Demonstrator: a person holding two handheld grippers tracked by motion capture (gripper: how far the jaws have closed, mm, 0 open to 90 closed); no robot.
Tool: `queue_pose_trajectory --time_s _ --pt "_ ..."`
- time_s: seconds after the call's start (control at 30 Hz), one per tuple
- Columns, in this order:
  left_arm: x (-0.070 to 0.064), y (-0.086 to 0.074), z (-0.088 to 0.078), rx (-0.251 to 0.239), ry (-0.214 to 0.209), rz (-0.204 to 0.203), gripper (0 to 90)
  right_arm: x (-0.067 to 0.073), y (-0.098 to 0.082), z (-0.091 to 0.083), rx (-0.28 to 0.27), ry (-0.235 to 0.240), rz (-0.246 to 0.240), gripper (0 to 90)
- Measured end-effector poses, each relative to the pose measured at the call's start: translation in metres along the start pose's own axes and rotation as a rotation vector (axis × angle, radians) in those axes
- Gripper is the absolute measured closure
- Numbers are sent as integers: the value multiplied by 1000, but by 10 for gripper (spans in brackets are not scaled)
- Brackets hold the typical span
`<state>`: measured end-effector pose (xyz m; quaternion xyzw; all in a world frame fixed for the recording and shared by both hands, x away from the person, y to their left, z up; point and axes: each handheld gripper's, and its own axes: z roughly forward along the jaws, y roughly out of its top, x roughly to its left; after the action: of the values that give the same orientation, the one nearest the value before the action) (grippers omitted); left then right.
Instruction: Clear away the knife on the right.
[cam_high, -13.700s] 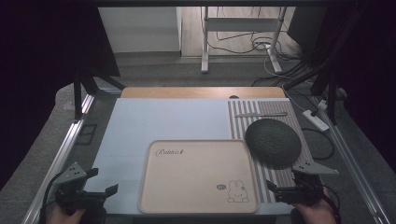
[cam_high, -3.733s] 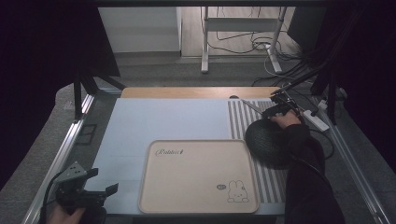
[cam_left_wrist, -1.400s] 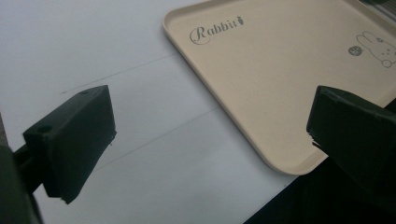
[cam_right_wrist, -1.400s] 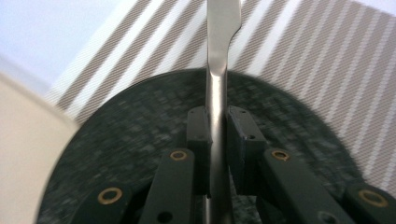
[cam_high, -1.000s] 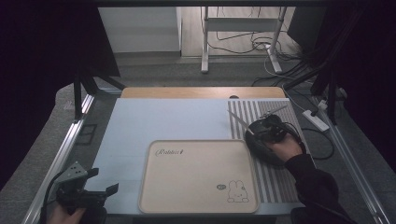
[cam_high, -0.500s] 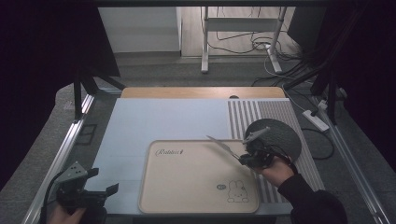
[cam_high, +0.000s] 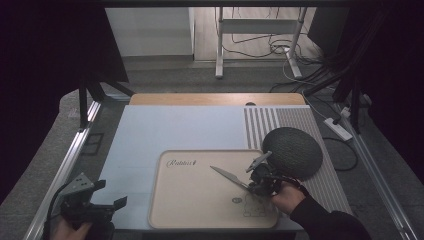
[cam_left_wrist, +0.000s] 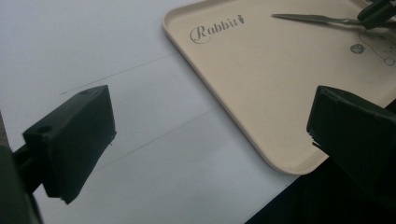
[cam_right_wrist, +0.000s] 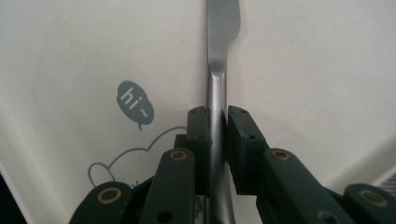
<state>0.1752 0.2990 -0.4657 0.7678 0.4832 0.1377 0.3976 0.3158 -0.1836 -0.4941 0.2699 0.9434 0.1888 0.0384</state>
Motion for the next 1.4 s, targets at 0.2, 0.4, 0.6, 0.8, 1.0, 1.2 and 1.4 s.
queue_pose_trajectory --time_s 0.2,0.4,0.6,0.8,1.0,1.2,1.4 --pt "0 0 0 3 0 -2 21 -2 3 0 -8 82 22 737" --pt "0 0 1 7 2 -3 21 4 22 -9 -66 83 -70 898" --pt "0 0 1 8 3 -6 21 11 47 6 -43 94 -148 898" --pt "0 0 1 8 3 -5 21 18 72 34 -18 92 -219 898" --pt "0 0 0 7 2 -1 21 18 86 48 -3 45 -259 899" --pt "0 0 0 6 1 4 21 -1 76 40 25 14 -183 899" --pt "0 0 0 6 2 2 21 -20 58 30 30 12 -110 899"
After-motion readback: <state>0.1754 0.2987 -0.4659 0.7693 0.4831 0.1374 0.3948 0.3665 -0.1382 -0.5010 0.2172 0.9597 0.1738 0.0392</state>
